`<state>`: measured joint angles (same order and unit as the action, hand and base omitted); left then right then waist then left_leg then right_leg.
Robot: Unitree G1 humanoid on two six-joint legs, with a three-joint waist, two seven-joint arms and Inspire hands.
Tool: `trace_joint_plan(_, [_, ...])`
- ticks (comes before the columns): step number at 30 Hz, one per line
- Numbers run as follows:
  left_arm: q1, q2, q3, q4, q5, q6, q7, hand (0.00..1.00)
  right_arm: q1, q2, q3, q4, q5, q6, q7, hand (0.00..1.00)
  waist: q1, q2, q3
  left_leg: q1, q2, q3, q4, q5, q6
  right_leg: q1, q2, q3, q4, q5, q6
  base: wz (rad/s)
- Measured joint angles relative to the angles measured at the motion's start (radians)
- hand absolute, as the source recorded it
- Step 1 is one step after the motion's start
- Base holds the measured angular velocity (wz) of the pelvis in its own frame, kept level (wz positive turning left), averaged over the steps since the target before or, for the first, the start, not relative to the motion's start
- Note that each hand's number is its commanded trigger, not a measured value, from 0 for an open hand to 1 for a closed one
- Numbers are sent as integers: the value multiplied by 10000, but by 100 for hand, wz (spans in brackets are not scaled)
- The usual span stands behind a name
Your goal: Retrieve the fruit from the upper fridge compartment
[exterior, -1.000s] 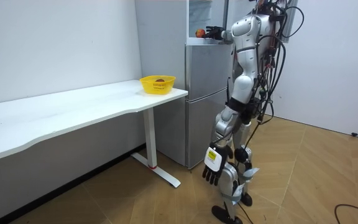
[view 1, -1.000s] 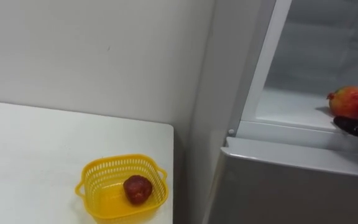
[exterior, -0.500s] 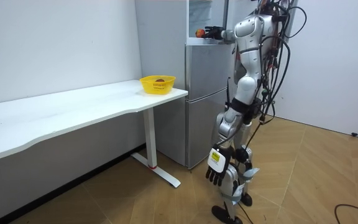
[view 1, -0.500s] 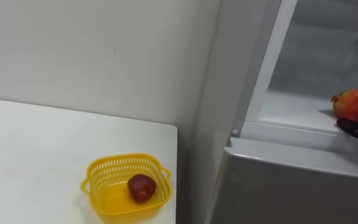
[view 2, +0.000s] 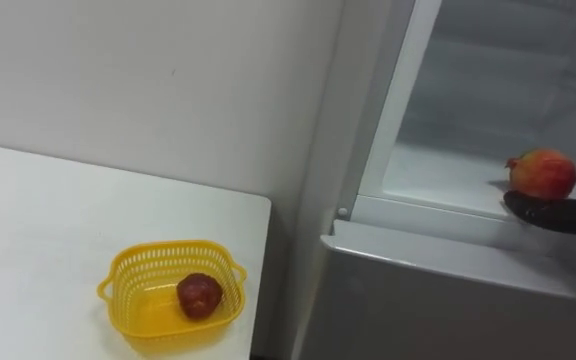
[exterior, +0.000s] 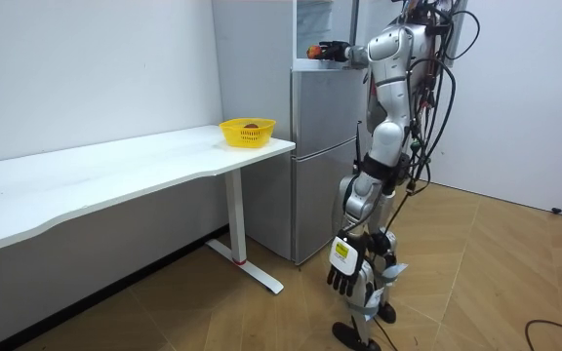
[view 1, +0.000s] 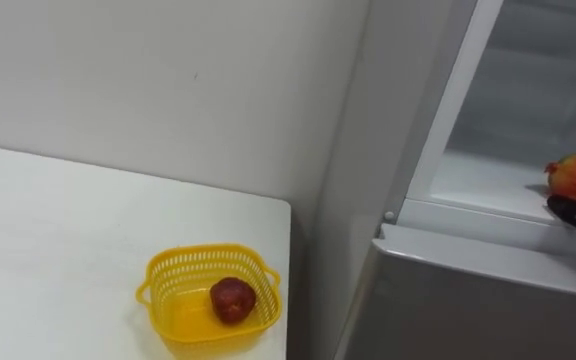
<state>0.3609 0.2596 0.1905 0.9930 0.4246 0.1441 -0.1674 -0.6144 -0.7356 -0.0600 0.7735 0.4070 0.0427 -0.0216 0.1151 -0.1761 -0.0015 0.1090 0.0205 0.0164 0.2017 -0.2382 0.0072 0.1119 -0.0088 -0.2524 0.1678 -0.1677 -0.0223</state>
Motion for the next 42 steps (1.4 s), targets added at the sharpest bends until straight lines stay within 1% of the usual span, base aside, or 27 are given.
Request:
trace_joint_plan(1, [-1, 9, -10, -2, 1, -7, 7, 0, -12, -41, 14, 15, 35, 0, 4, 7, -2, -2, -1, -50, -6, -14, 16, 0, 0, -35, -9, -19, 1, 0, 0, 5])
trace_joint_plan(2, [-2, 14, -16, -5, 0, -15, 10, 0, -12, -66, 13, 16, 57, -2, -4, 58, -2, -11, -10, -109, -9, -20, 30, 0, 0, -83, -13, -32, 3, 0, 1, 3])
trace_joint_plan(3, [0, 20, -29, -6, 0, -17, 15, 0, -40, -107, 14, 21, 105, -5, -7, 85, -4, -22, -13, -170, -10, -23, 36, 1, -1, -144, -21, -39, 6, 1, 0, 0])
trace_joint_plan(4, [1, 41, -88, -6, 0, -13, 14, 0, -60, -144, 29, 42, 113, -5, 0, 100, -5, -23, -14, -210, -10, -28, 47, 2, -2, -176, -25, -48, 9, 1, 0, 0])
trace_joint_plan(6, [-1, 42, -90, -11, 1, -12, 20, 0, -88, -176, 36, 65, 113, -5, 2, 100, -7, -24, -29, -270, -10, -27, 55, 5, -7, -225, -24, -46, 15, 1, -1, 0])
trace_joint_plan(9, [-2, 43, -91, -6, 0, -10, 21, 0, -123, -193, 95, 64, 114, -5, 17, 100, -2, -26, -29, -279, -6, -23, 52, 10, -14, -239, -6, -10, 18, 5, -7, 0])
trace_joint_plan(13, [1, 43, -92, 2, 0, -9, 25, 0, -268, -237, 399, 90, 110, -94, -106, 100, 18, -17, -21, -279, 6, -30, 44, 11, -17, -240, 5, -9, 14, 7, -10, 0])
trace_joint_plan(16, [-4, 43, -96, 34, 3, -18, 51, 0, -342, -277, 399, 240, 102, -128, -280, 100, 63, 5, -4, -277, 12, -48, 30, 12, -18, -231, 14, -37, 5, 8, -12, 1])
trace_joint_plan(17, [-45, 46, -133, 103, 3, -7, 61, 0, -358, -302, 382, 385, 57, -316, -435, 100, 95, 26, 12, -276, 13, -92, 33, 12, -18, -229, 17, -42, 7, 8, -12, 5])
trace_joint_plan(18, [-63, 51, -209, 113, 4, -6, 63, 0, -364, -351, 376, 415, 13, -417, -537, 100, 123, 54, 33, -274, 12, -134, 44, 18, -27, -231, 20, -55, 7, 9, -13, 6])
trace_joint_plan(20, [-100, 56, -279, 182, 3, -6, 67, 0, -365, -425, 388, 428, -87, -487, -545, 100, 130, 80, 54, -272, 19, -188, 36, 24, -38, -228, 28, -110, 9, 9, -13, 3])
trace_joint_plan(24, [-196, 52, -295, 211, 4, -13, 61, 0, -389, -435, 383, 431, -139, -650, -624, 100, 157, 109, 75, -275, 47, -200, 7, 29, -48, -238, 59, -113, 6, 9, -15, 0])
trace_joint_plan(29, [-216, 52, -340, 208, 1, -28, 62, 0, -603, -433, 459, 433, -89, -635, -601, 100, 243, 176, 116, -277, 48, -209, -78, 28, -52, -247, 62, -133, 7, 10, -15, 0])
trace_joint_plan(30, [-213, 52, -338, 208, 2, -37, 75, 0, -616, -433, 474, 426, -2, -635, -598, 100, 272, 137, 88, -276, 47, -219, -103, 29, -53, -247, 61, -147, 7, 10, -15, 4])
trace_joint_plan(35, [-191, 44, -333, 200, 1, -79, 244, 0, -615, -430, 490, 411, 118, -642, -601, 100, 286, 106, 61, -242, 50, -225, -37, 45, -73, -202, 54, -230, 4, 9, -15, 3])
trace_joint_plan(36, [-202, 46, -335, 184, 1, -167, 312, 0, -616, -429, 576, 400, 153, -643, -609, 100, 292, 105, 62, -175, 52, -224, -34, 47, -76, -157, 53, -225, -6, 9, -15, 0])
trace_joint_plan(37, [-201, 45, -343, 183, 1, -207, 341, 0, -616, -420, 655, 382, 154, -651, -639, 100, 293, 119, 78, -115, 52, -220, -40, 47, -76, -125, 52, -222, -11, 9, -15, 0])
trace_joint_plan(38, [-203, 44, -426, 188, 1, -231, 392, 0, -616, -411, 801, 342, 151, -689, -684, 100, 303, 150, 100, -95, 52, -219, -46, 47, -76, -70, -11, -227, -11, 9, -14, 0])
trace_joint_plan(40, [-232, 43, -491, 188, 9, -291, 443, 0, -614, -362, 809, 212, 99, -696, -688, 100, 296, 163, 96, -96, 51, -197, -47, 47, -75, -75, -18, -222, -10, 7, -12, 0])
trace_joint_plan(42, [-240, 27, -489, 194, 9, -380, 444, 0, -597, -244, 789, -274, 31, -694, -683, 100, 241, 220, 122, -113, 49, -189, -67, 46, -74, -114, -18, -195, -7, 7, -12, -5])
